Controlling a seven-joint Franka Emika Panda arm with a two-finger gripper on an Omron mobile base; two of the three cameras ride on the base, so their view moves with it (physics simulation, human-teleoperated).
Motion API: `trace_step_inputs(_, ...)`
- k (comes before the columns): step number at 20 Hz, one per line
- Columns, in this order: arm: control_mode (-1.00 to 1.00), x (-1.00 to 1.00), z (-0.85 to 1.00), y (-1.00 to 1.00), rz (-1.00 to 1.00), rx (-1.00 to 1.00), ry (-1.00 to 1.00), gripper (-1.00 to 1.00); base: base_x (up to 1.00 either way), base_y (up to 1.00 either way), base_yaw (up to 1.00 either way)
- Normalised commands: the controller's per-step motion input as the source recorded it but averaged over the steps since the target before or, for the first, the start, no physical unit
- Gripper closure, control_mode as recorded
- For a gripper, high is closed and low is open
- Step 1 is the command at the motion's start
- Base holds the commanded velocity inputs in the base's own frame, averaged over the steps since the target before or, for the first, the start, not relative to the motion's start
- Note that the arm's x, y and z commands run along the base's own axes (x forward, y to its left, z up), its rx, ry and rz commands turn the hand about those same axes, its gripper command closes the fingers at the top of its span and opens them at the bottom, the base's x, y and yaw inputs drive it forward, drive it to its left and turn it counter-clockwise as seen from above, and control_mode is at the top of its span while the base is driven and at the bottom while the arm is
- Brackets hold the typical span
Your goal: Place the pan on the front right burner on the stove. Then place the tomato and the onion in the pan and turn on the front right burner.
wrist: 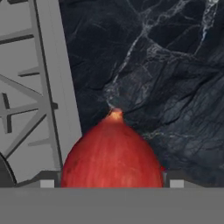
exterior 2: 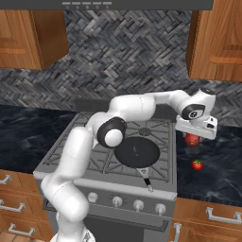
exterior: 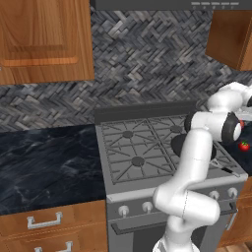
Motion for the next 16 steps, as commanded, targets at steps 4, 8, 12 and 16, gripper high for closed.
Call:
trace_step_inputs(4,-1.0,-0.37,0.04,0.47,0.0,0.0,0.0,1.0,0.0,0.0,0.0)
trace_step_inputs(8,-1.0,-0.18,0.0,0.78,0.0,-0.01,-0.03,1.0,0.0,0.0,0.0)
trace_step_inputs(12,-1.0,-0.21,0.01,0.79,0.0,-0.04,-0.03,1.0,0.0,0.0,0.0)
trace_step_inputs(16,-1.0,-0.36,0.03,0.73,0.0,-0.04,-0.04,1.0,0.0,0.0,0.0)
